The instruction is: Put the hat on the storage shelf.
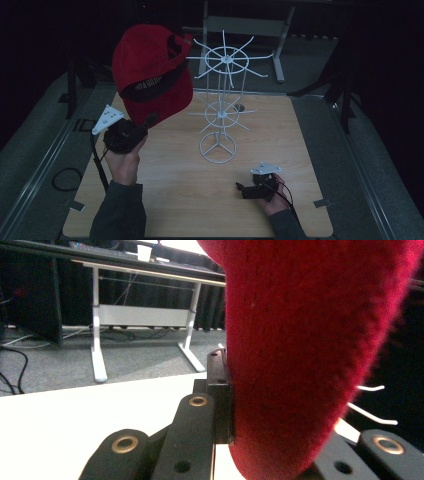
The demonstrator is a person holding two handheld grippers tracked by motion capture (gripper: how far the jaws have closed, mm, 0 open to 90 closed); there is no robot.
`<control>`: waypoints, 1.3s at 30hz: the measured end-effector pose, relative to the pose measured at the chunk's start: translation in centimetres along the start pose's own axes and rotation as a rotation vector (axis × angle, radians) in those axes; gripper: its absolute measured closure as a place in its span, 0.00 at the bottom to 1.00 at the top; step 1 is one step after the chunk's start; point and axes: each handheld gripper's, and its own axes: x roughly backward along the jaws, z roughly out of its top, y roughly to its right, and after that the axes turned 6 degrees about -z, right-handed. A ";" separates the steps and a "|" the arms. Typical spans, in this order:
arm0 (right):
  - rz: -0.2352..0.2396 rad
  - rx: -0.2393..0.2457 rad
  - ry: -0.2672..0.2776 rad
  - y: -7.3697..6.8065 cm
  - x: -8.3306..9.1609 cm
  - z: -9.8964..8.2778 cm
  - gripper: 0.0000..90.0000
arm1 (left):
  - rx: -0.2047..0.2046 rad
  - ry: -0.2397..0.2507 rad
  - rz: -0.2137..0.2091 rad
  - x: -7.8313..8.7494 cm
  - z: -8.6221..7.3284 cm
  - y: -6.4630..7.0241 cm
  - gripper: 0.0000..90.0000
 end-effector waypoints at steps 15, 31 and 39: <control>0.000 0.000 0.000 0.0 0.0 0.0 0.14 | 0.006 -0.027 0.007 -0.9 -2.5 0.1 0.95; 0.000 0.002 0.001 0.0 0.0 0.0 0.14 | 0.015 -0.094 0.002 -2.5 -5.8 0.1 0.95; 0.000 0.001 0.001 0.0 0.0 0.0 0.14 | -0.016 -0.124 0.021 -3.1 -7.2 0.6 0.94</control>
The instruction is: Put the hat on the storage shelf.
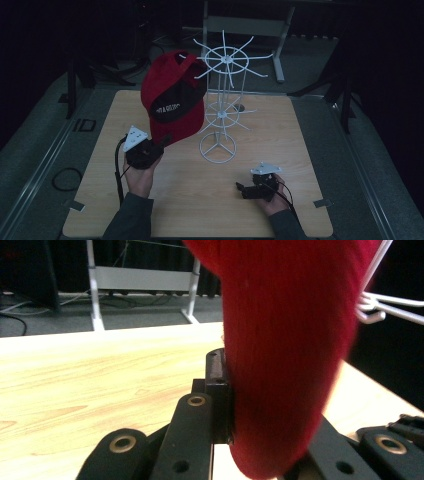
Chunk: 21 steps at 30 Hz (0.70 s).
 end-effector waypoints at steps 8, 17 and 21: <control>0.000 0.000 0.000 0.0 0.0 0.0 0.14 | -0.025 -0.015 0.006 -0.2 -0.5 0.3 0.90; 0.000 0.000 0.000 0.0 0.0 0.0 0.14 | -0.009 -0.011 0.015 -0.2 -0.6 0.3 0.62; 0.000 0.000 0.001 0.0 0.0 0.0 0.14 | 0.010 -0.016 0.016 0.0 -0.7 -0.1 0.56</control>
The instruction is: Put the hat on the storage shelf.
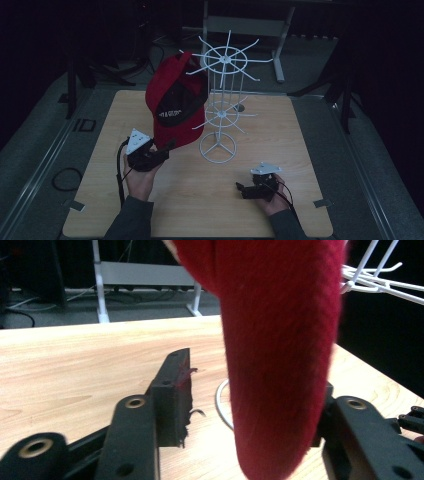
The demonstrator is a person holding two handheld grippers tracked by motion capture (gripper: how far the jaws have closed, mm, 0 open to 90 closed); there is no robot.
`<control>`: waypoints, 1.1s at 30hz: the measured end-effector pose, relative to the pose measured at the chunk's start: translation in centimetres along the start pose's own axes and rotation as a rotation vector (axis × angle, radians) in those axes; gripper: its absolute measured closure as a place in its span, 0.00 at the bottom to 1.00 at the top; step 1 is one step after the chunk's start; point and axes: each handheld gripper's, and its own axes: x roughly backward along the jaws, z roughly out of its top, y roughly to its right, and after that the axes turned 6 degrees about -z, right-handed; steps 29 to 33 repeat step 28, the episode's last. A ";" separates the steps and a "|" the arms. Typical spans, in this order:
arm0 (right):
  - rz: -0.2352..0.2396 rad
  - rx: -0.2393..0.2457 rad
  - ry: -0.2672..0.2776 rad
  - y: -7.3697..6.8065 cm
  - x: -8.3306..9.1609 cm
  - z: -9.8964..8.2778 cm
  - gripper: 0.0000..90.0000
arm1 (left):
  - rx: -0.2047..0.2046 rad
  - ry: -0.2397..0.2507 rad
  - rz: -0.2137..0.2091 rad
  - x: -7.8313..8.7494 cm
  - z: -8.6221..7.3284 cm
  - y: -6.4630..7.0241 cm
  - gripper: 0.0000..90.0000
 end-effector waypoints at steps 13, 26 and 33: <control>0.002 -0.004 -0.002 0.0 0.1 0.0 0.14 | 0.042 -0.010 -0.009 1.0 -0.3 -1.7 0.49; 0.003 -0.003 -0.002 0.0 0.1 -0.1 0.14 | 0.055 0.001 -0.010 1.9 -0.1 -2.9 0.45; 0.002 -0.004 -0.002 -0.1 0.1 -0.1 0.14 | 0.055 0.003 -0.021 1.9 -0.1 -2.9 0.45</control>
